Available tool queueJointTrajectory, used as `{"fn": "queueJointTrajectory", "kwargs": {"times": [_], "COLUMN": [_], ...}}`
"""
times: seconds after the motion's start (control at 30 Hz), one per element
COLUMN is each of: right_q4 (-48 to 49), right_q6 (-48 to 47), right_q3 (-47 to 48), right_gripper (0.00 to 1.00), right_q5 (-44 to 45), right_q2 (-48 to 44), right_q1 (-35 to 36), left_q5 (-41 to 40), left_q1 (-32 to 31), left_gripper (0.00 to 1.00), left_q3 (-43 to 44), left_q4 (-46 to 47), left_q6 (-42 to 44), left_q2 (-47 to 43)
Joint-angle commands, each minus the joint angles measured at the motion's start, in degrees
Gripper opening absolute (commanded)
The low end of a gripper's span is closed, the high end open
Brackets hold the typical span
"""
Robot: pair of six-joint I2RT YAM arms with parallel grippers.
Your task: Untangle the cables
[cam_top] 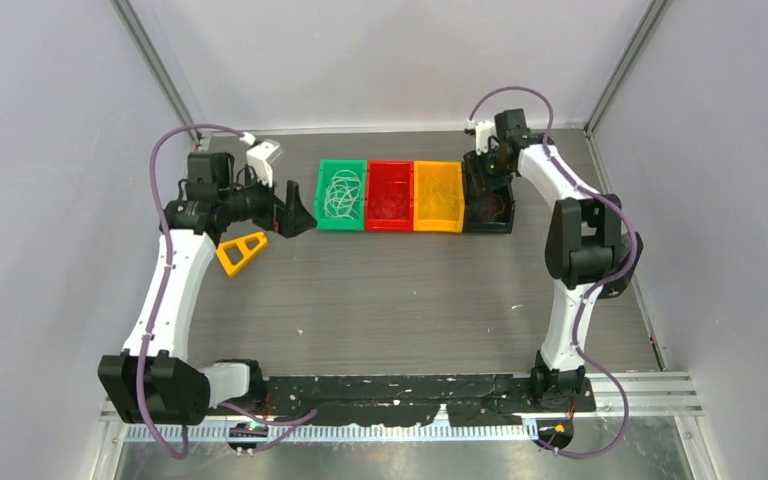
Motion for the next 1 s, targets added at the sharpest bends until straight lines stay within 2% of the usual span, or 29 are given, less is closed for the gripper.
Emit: {"fn": "queueJointTrajectory", "kwargs": {"times": [0.0, 0.13, 0.27, 0.4, 0.47, 0.57, 0.67, 0.73, 0.83, 0.97], "right_q4": [-0.4, -2.0, -2.6, -2.0, -1.5, -0.1, 2.7, 3.7, 3.6, 2.0], "right_q6": [-1.0, -1.6, -1.9, 0.2, 1.0, 1.2, 2.0, 2.1, 1.2, 0.1], "right_q3": [3.4, 4.4, 1.8, -6.2, -11.7, -21.2, -36.0, -42.3, -46.7, -46.2], "right_gripper": [0.56, 0.75, 0.96, 0.96, 0.95, 0.95, 0.95, 0.95, 0.95, 0.95], "right_q5": [-3.6, -6.1, -7.2, -8.0, -8.5, -8.8, -7.8, -7.3, -5.8, -4.1], "right_q2": [-10.3, -15.7, -22.9, -32.2, -37.5, -46.6, -53.9, -58.7, -64.5, -66.2], "right_q1": [0.2, 0.2, 0.1, -0.5, -0.9, -1.3, -1.4, -1.5, -1.6, -2.0], "left_q5": [-2.0, -2.2, -4.6, -12.0, -17.3, -23.3, -25.5, -28.0, -31.6, -32.0], "left_q1": [0.2, 0.7, 1.3, 1.3, 1.3, 1.3, 0.1, -2.1, -4.3, -4.4], "left_gripper": [1.0, 1.0, 0.99, 1.0, 1.0, 1.0, 1.0, 1.0, 1.0, 1.0], "left_q3": [7.3, 13.5, 25.5, 37.4, 39.0, 32.4, 21.9, 14.7, 5.8, 3.7], "left_q4": [-2.7, -8.7, -16.9, -24.7, -26.0, -22.0, -18.0, -15.2, -11.8, -11.7], "left_q6": [1.3, 2.1, 3.6, 1.2, 0.6, 1.3, 1.1, 1.4, 2.1, 1.2], "left_q2": [2.0, 5.6, 11.0, 17.5, 18.8, 15.4, 10.7, 7.2, 2.5, 0.1]}}
